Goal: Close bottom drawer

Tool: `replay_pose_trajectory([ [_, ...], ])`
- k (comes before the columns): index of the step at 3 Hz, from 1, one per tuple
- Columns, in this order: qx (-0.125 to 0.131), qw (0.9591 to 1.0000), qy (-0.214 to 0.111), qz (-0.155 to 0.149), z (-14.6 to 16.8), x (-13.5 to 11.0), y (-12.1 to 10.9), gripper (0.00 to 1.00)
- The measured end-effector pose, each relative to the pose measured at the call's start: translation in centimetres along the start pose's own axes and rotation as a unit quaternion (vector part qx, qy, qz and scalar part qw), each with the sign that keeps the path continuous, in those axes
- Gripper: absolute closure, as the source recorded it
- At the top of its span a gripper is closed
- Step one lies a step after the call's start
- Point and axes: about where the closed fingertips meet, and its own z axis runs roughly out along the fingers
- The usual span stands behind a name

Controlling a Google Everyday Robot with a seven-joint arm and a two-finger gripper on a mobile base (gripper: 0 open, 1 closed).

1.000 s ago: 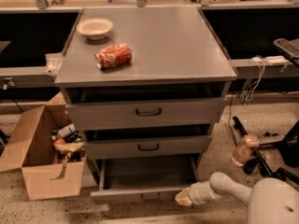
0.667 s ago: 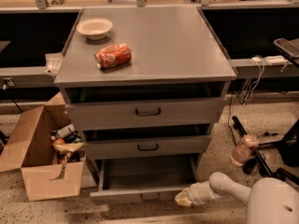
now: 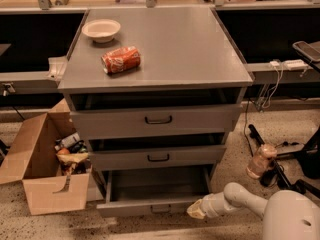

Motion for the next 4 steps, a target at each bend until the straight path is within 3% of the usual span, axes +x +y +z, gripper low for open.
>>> replay_pose_trajectory([
  [1, 0.0, 1.0, 0.0, 0.0, 0.01, 0.0, 0.0, 0.37],
  [2, 0.0, 1.0, 0.0, 0.0, 0.01, 0.0, 0.01, 0.06],
  [3, 0.0, 1.0, 0.0, 0.0, 0.01, 0.0, 0.01, 0.0],
  [4, 0.0, 1.0, 0.0, 0.0, 0.02, 0.0, 0.01, 0.0],
])
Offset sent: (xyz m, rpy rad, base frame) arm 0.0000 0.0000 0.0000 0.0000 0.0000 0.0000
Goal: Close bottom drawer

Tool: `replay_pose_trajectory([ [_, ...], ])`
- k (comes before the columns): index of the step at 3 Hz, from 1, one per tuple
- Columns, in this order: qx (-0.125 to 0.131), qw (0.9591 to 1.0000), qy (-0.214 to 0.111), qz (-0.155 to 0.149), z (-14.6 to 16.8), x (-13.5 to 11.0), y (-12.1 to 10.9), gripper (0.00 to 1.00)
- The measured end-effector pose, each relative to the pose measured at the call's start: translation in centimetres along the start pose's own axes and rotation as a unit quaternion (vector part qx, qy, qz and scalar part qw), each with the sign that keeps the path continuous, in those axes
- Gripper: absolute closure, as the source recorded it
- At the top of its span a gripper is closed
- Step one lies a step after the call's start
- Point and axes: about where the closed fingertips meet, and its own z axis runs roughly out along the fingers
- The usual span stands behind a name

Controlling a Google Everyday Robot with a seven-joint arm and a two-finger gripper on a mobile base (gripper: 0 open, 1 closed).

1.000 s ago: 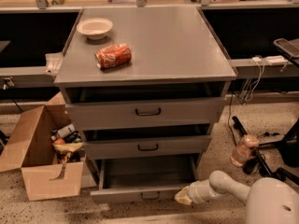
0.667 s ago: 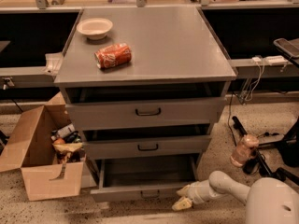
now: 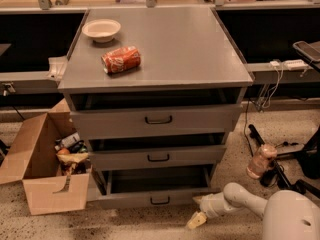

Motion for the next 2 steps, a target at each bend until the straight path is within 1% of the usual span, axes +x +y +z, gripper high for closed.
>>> replay_pose_trajectory([
  [1, 0.003, 1.0, -0.008, 0.003, 0.2, 0.1, -0.1, 0.18],
  [2, 0.034, 0.9993, -0.013, 0.002, 0.5, 0.0, -2.4, 0.42],
])
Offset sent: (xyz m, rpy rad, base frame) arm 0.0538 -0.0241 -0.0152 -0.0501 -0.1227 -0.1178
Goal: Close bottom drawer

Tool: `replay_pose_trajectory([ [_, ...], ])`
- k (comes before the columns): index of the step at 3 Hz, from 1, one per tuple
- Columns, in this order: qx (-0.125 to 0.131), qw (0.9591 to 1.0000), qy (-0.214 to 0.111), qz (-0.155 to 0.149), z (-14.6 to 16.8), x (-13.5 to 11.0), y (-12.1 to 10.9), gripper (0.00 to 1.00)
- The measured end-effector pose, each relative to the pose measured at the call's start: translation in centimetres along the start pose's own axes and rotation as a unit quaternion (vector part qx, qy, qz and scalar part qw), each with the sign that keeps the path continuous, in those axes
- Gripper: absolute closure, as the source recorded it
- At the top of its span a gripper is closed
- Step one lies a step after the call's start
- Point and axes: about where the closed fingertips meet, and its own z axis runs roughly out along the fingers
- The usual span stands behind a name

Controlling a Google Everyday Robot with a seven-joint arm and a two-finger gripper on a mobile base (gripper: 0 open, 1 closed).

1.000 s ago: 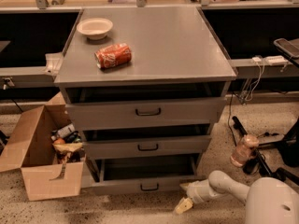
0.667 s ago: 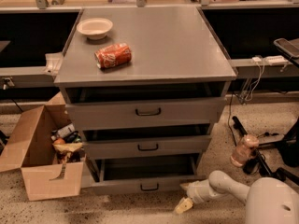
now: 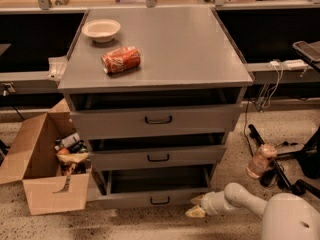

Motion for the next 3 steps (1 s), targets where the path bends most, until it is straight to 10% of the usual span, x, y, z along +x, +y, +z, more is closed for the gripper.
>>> replay_pose_trajectory([
  [2, 0.062, 0.9979, 0.006, -0.018, -0.2, -1.2, -3.7, 0.95],
  [3, 0.083, 0.9962, 0.007, -0.026, -0.5, -1.8, -4.7, 1.0],
])
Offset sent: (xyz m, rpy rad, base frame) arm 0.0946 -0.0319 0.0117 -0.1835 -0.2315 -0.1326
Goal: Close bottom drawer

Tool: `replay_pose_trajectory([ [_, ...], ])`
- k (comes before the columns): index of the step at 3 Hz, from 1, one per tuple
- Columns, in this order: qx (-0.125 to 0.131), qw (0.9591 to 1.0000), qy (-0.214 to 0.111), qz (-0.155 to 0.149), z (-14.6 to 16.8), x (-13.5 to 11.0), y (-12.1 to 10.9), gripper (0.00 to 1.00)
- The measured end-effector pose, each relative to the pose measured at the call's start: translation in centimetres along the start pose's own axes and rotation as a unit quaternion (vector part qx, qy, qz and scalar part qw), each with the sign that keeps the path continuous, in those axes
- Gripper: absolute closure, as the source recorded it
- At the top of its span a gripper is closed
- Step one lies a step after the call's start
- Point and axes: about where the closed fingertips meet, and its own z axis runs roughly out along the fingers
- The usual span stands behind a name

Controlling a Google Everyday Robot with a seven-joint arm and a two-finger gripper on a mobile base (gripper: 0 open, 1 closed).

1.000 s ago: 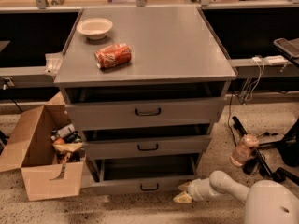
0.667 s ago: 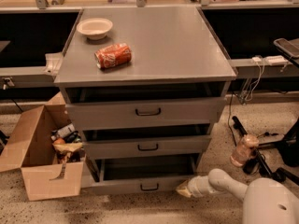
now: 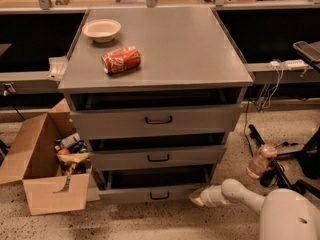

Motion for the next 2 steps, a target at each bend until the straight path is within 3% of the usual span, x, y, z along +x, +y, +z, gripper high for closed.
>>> replay_pose_trajectory([
  [2, 0.046, 0.9988, 0.001, -0.016, -0.3, -1.3, -3.8, 1.0],
])
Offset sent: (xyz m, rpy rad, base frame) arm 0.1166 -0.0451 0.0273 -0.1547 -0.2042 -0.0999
